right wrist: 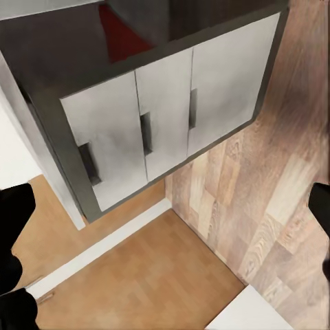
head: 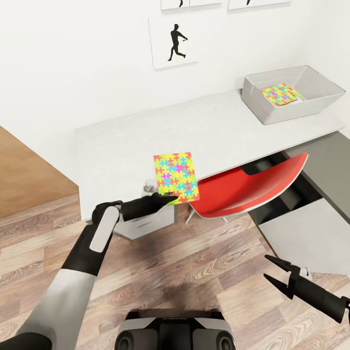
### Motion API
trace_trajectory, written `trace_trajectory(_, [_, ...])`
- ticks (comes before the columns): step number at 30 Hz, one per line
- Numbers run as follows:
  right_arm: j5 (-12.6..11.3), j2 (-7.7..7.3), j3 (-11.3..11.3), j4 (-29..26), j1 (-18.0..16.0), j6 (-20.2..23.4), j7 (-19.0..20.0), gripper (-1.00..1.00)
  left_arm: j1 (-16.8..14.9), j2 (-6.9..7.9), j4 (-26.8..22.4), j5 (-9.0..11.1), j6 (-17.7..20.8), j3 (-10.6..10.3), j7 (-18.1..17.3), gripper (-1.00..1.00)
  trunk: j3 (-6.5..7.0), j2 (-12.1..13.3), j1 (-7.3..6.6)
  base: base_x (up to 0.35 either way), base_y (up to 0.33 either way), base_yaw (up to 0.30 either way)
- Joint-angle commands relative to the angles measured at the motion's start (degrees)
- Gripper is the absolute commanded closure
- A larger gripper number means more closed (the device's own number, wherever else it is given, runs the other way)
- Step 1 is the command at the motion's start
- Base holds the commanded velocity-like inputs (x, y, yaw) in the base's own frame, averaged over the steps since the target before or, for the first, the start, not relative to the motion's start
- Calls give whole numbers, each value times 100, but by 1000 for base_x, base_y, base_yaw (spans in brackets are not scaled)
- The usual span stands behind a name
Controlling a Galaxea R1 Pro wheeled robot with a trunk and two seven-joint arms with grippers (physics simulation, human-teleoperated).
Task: Put all the toys in the child's room - the three board games (two on the bed and one on the table), the two jigsaw puzzles on the table, and the tennis ball on the table - inside the toy box on the table in the child's room.
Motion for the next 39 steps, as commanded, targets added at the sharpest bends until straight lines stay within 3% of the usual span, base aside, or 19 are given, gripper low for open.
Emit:
trace_trajectory(1, [84,-11,-17,3,-3,21,55,-100,-3,148,-95,-6,239,16,-128,100,0,-8,3,0,0,0])
trace_trajectory(2, [95,-15,-28,4,-3,21,55,-100,-3,221,-133,-5,315,21,-180,100,8,-8,3,0,0,0])
trace_trajectory(3, [117,-23,-98,6,-3,21,58,-100,-3,460,-241,0,471,58,-322,100,16,-8,3,0,0,0])
trace_trajectory(4, [122,-23,-132,6,-2,21,62,-100,-3,551,-272,1,504,69,-367,100,25,-8,3,0,0,0])
trace_trajectory(5, [131,-23,-245,5,11,21,93,-100,-2,854,-359,4,569,88,-496,100,34,-8,3,0,0,0])
trace_trajectory(6, [134,-23,-285,6,19,21,114,-100,-2,965,-386,6,582,90,-543,100,43,-8,3,0,0,0])
trace_trajectory(9, [149,-30,-507,7,112,21,293,-100,-2,1496,-469,94,599,95,-844,100,71,-8,3,0,0,0])
trace_trajectory(12, [155,-32,-695,4,202,21,427,-100,-2,1798,-489,171,599,96,-1037,100,100,-8,3,0,0,0])
trace_trajectory(14, [162,-32,-963,-2,335,21,579,-100,-2,2187,-501,234,599,95,-1248,100,119,-8,3,0,0,0])
trace_trajectory(16, [164,-32,-1079,-5,397,21,638,-100,-2,2360,-504,250,599,94,-1328,100,138,-8,3,0,0,0])
trace_trajectory(18, [165,-37,-1261,-2,486,23,720,-100,-2,2630,-507,273,599,100,-1444,100,157,-8,3,0,0,0])
trace_trajectory(24, [166,-41,-1423,-6,549,32,887,-100,-2,3012,-509,418,599,80,-1735,100,214,-8,3,0,0,0])
trace_trajectory(28, [166,-60,-1458,-6,564,36,1043,-100,-2,3082,-514,487,599,74,-1910,100,252,-8,3,0,0,0])
trace_trajectory(33, [166,-179,-1642,-45,828,38,1745,-100,-2,3221,-532,526,599,111,-2193,100,300,-8,3,0,0,0])
trace_trajectory(39, [173,-246,-1938,-115,1111,33,2605,-100,-2,3257,-576,532,599,121,-2449,100,357,-8,3,0,0,0])
